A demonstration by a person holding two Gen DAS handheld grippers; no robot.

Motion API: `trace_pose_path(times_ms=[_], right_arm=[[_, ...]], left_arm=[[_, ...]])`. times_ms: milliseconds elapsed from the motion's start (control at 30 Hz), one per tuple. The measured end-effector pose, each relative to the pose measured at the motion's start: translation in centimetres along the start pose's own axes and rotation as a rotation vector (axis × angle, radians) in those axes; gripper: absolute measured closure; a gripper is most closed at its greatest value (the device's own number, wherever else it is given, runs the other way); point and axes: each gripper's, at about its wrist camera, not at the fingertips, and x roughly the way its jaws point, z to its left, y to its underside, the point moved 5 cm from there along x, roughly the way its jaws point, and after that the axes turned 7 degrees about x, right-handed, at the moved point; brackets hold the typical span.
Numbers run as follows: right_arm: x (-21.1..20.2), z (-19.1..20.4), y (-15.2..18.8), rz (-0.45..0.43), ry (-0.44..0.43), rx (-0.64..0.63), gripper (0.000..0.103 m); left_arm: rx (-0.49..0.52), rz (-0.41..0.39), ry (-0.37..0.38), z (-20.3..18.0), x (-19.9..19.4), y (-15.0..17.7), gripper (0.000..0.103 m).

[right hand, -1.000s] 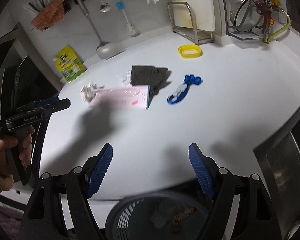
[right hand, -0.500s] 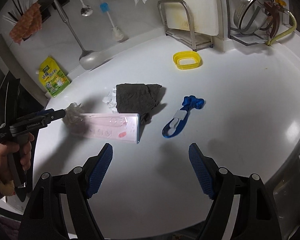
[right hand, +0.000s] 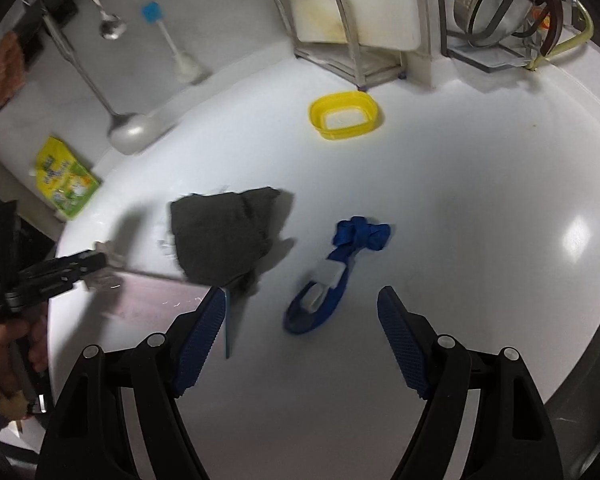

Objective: Collect trash
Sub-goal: 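Move both grippers back over the counter toward the tissues, then grasp the crumpled clear plastic with the left gripper while the right grasps the blue clip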

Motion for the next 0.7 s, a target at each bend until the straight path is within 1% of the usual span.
trace_pose_path(times_ms=[33,133,167,200,267,400,433,467,500,533,600,700], right_arm=[[0.5,-0.1,-0.2,0.007,0.012,-0.003,0.029],[1.7,-0.3,-0.6,0.021,0.028,-0.002,0.034],[2.2,-0.3,-0.7,0.028,0.037,-0.005,0.041],[2.7,-0.3,-0.7,0.039,0.048,-0.016,0.042],[3.5,-0.2,-0.7,0.055,0.064,-0.032,0.043],[4.1,0.0,-0.4,0.047,0.099,-0.062,0.043],[4.2,0.3,-0.4,0.046,0.106,-0.078,0.048],[4.3,0.4,-0.3,0.044,0.116,-0.093,0.06],[4.3,0.5,-0.4,0.041,0.127,-0.104,0.067],[4.3,0.5,-0.4,0.04,0.142,-0.118,0.082],[4.3,0.5,-0.3,0.044,0.148,-0.134,0.082],[3.8,0.4,-0.3,0.04,0.115,-0.122,0.082]], left_arm=[[0.001,0.001,0.01,0.0,0.0,0.0,0.067],[-0.004,-0.001,0.02,0.2,0.0,-0.2,0.074],[-0.005,-0.004,0.019,0.3,0.0,-0.1,0.076],[-0.003,-0.006,0.018,0.4,-0.1,-0.1,0.077],[0.005,-0.009,0.026,0.4,-0.1,0.0,0.083],[0.008,-0.016,0.048,0.7,-0.4,0.2,0.087],[0.005,-0.017,0.049,0.8,-0.5,0.3,0.087],[0.005,-0.019,0.047,0.8,-0.5,0.3,0.088],[0.008,-0.026,0.045,0.9,-0.7,0.3,0.088],[0.009,-0.033,0.042,0.9,-0.9,0.4,0.088],[0.009,-0.047,0.031,1.1,-1.4,0.3,0.088],[0.006,-0.073,0.004,1.6,-2.4,0.1,0.088]])
